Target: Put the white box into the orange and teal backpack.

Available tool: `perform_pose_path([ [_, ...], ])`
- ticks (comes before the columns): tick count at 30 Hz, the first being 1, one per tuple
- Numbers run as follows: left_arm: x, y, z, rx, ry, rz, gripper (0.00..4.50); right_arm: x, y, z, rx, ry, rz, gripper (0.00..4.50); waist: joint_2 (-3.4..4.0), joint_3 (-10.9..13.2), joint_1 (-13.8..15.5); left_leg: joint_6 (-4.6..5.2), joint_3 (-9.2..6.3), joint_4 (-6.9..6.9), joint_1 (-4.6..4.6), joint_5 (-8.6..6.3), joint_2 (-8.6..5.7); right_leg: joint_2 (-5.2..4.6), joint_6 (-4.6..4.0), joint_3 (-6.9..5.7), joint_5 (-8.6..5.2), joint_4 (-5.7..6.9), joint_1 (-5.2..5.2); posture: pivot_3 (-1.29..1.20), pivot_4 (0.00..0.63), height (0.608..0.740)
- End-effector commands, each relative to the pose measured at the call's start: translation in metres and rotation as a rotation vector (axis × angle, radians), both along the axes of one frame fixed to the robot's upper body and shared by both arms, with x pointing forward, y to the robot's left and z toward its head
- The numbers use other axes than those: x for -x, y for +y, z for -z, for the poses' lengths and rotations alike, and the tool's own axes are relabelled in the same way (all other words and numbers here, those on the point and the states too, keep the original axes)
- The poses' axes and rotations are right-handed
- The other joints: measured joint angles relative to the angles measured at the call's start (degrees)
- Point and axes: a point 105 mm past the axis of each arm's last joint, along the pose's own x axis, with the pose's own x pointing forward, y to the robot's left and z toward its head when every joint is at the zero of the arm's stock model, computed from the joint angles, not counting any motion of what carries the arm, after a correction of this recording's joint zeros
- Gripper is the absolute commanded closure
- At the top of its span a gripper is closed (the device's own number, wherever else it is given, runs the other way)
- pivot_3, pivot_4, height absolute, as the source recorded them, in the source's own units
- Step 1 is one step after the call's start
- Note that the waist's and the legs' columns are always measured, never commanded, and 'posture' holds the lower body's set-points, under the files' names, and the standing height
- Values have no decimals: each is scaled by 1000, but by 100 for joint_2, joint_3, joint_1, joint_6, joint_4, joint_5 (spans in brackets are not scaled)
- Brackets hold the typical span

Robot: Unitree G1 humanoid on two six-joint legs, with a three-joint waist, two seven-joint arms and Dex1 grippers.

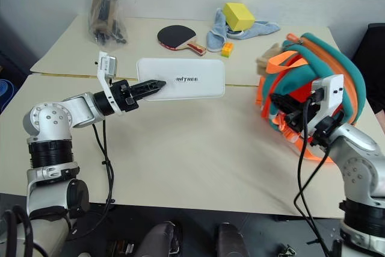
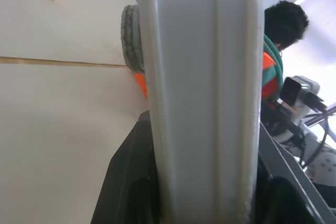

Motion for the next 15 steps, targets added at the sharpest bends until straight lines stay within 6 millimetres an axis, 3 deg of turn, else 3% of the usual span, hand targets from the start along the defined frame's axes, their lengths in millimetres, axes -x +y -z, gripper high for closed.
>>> perform_pose_path([
  [1, 0, 9, -31, 24, -141, -6, 3122, 38, 13, -23, 28, -33, -189, 4486, -4, 6, 0, 0, 0, 1, -1, 0, -1, -1, 0, -1, 0, -1, -1, 0, 150, 740],
  [5, 1, 25, -59, 59, -272, 4, 3122, 80, 13, -41, 45, 32, -365, 4486, -12, 27, 19, 2, -1, 0, -1, -1, -1, -1, 0, -2, 0, -5, 0, 0, 150, 740],
  [9, 12, 30, -78, 84, -369, 83, 3122, 106, 10, -58, 43, 82, -457, 4486, -24, 43, 29, 4, -3, 0, -5, -2, 4, 2, 0, -8, 0, -11, 2, 0, 150, 740],
  [15, 34, 17, -86, 84, -459, 266, 3122, 117, 0, -76, 22, 106, -459, 4486, -32, 48, 78, 15, -3, 11, -9, -8, 2, -4, 0, -7, 0, -14, 6, 0, 150, 740],
])
